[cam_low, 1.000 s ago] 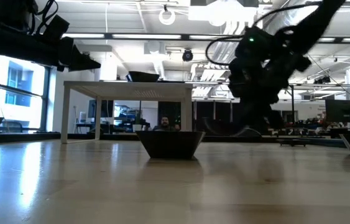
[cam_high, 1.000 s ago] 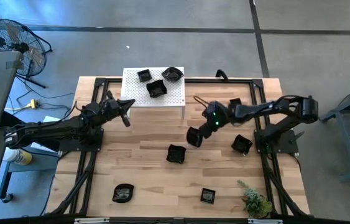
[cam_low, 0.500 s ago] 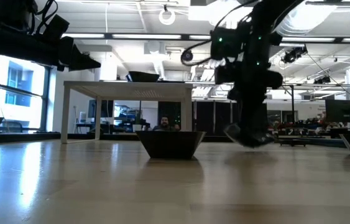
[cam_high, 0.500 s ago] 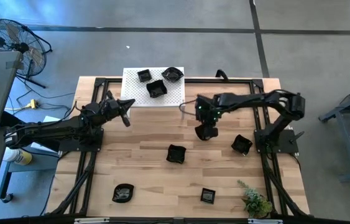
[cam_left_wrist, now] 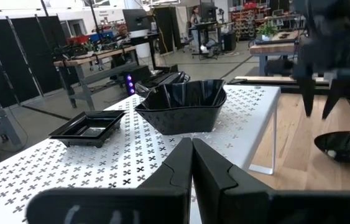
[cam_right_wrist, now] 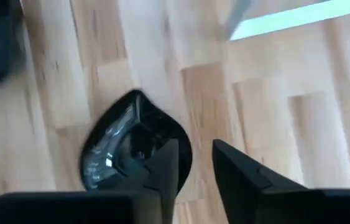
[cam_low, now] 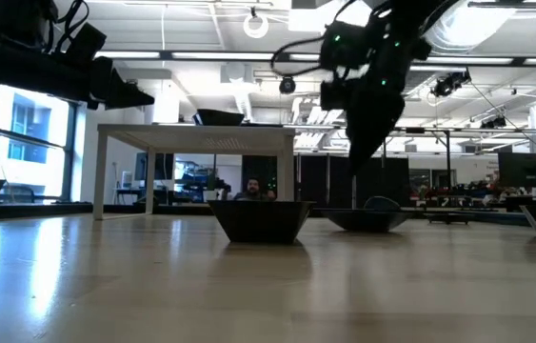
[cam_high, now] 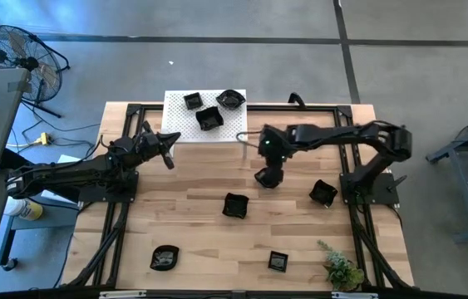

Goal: Pick & Place Mini shaped plates
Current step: Stack the black leaf-shaped plate on top of the black leaf-shaped plates on the shelf

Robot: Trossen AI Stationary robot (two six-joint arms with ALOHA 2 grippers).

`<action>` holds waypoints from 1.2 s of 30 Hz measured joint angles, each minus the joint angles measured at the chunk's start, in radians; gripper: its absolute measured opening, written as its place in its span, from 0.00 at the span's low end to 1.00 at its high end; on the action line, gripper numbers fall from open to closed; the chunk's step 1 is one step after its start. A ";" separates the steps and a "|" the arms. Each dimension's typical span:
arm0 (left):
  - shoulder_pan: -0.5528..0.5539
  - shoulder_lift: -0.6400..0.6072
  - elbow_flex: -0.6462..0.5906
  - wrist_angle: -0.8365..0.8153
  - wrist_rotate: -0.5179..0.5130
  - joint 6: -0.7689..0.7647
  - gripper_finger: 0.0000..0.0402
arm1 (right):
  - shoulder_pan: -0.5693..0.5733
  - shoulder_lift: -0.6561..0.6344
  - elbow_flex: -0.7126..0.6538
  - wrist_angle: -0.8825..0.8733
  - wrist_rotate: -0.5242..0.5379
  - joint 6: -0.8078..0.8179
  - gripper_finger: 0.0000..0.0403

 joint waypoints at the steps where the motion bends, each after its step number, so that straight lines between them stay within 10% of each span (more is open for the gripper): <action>1: 0.000 0.000 0.000 0.000 0.000 0.000 0.01 | 0.000 -0.028 -0.019 0.008 -0.007 0.044 0.27; 16: 0.000 0.000 0.000 0.000 0.000 0.000 0.01 | -0.009 -0.344 -0.634 0.637 -0.040 0.688 0.27; 36: 0.000 0.000 0.000 0.001 0.000 -0.001 0.01 | -0.007 -0.220 -0.685 0.781 -0.099 0.747 0.22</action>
